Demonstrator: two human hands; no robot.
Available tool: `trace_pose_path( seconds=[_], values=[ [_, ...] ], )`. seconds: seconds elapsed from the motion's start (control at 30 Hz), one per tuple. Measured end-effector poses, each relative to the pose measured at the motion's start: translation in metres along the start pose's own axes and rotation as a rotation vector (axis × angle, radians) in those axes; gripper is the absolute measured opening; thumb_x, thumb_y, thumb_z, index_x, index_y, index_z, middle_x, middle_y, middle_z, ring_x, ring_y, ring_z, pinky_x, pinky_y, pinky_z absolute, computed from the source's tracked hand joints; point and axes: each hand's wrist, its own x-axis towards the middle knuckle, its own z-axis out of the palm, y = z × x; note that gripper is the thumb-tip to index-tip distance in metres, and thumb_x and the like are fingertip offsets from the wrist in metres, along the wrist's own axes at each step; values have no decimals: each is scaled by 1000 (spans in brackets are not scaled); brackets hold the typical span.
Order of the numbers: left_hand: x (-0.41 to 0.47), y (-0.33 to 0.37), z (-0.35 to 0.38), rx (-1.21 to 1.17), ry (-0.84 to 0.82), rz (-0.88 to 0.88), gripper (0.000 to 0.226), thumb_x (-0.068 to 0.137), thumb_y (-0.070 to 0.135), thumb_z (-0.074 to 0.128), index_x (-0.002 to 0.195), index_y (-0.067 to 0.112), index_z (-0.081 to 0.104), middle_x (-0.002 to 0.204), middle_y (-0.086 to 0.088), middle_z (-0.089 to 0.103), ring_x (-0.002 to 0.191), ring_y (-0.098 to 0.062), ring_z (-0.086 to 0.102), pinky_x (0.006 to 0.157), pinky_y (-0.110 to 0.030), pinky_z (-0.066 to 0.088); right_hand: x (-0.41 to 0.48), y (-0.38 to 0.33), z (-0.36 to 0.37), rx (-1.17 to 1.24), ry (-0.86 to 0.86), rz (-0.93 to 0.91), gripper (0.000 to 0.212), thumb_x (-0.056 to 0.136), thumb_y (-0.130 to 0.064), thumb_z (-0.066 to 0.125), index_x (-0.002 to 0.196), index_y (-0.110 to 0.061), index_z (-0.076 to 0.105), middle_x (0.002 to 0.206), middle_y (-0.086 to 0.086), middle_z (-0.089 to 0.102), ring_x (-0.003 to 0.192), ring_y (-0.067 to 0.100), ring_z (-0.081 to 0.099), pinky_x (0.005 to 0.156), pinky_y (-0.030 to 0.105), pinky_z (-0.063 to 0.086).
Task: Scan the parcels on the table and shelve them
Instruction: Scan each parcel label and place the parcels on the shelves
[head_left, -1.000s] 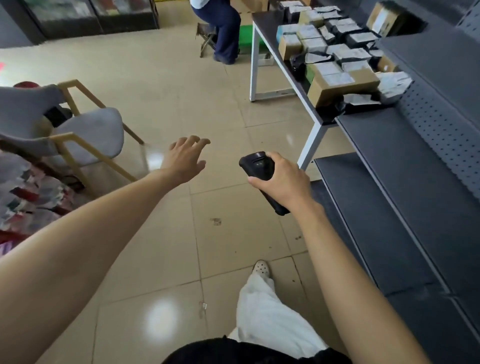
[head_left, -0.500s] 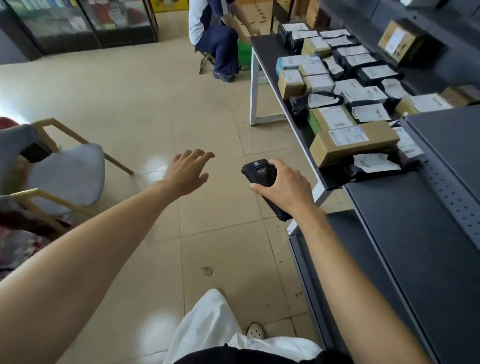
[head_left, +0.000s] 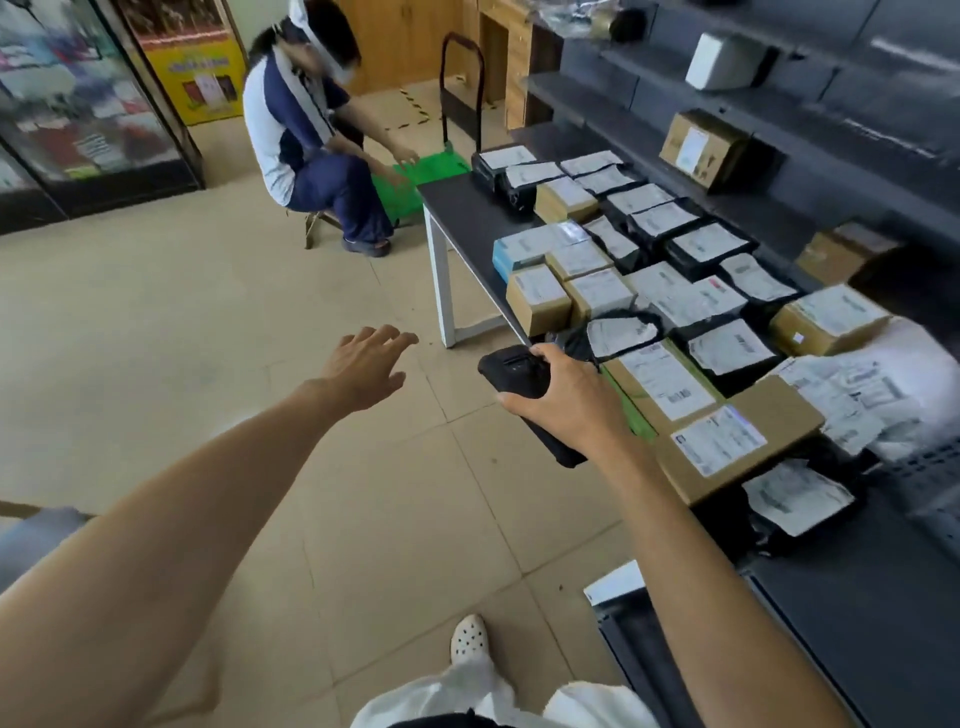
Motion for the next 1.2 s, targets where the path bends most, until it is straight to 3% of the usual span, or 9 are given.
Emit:
trace_pose_path(
  seconds=[0.37,0.57,0.7,0.83,1.0,1.2],
  values=[
    [182,-29,14,-55,-70,135,58,97,31,57,150,26,33,151,-3,38,135,-30,40,109,-44,34,170,30,25,21,-3,202,70,80,-62,69,134,-23,49,127,0,63,115,24,59,84,35,43],
    [311,-42,0,11,-79,203,58,98,30,56,151,24,32,153,-4,36,138,-29,38,111,-45,33,290,65,8,77,28,327,74,77,-62,72,134,-21,49,123,1,64,114,26,59,82,37,46],
    [385,-33,-4,71,-87,292,59,97,28,56,151,25,32,151,-4,38,136,-28,40,110,-44,35,361,86,-10,118,71,413,74,77,-62,72,133,-20,51,124,1,65,116,26,59,89,40,50],
    [442,-20,8,29,-130,296,62,95,32,57,151,26,30,149,-2,38,132,-28,43,107,-46,39,397,93,-18,123,98,453,68,79,-57,74,131,-19,52,121,1,64,113,22,57,79,33,40],
    [493,12,33,98,-263,357,74,97,48,52,156,27,14,161,-5,19,139,-33,33,108,-48,36,403,110,-9,155,99,557,71,80,-60,72,136,-21,49,125,-1,62,117,22,58,81,31,39],
    [533,51,60,53,-378,443,82,94,58,51,156,38,0,163,-8,-15,143,-40,21,110,-53,34,405,123,5,185,124,794,87,76,-67,71,147,-25,42,137,-1,60,127,24,55,98,39,48]
  ],
)
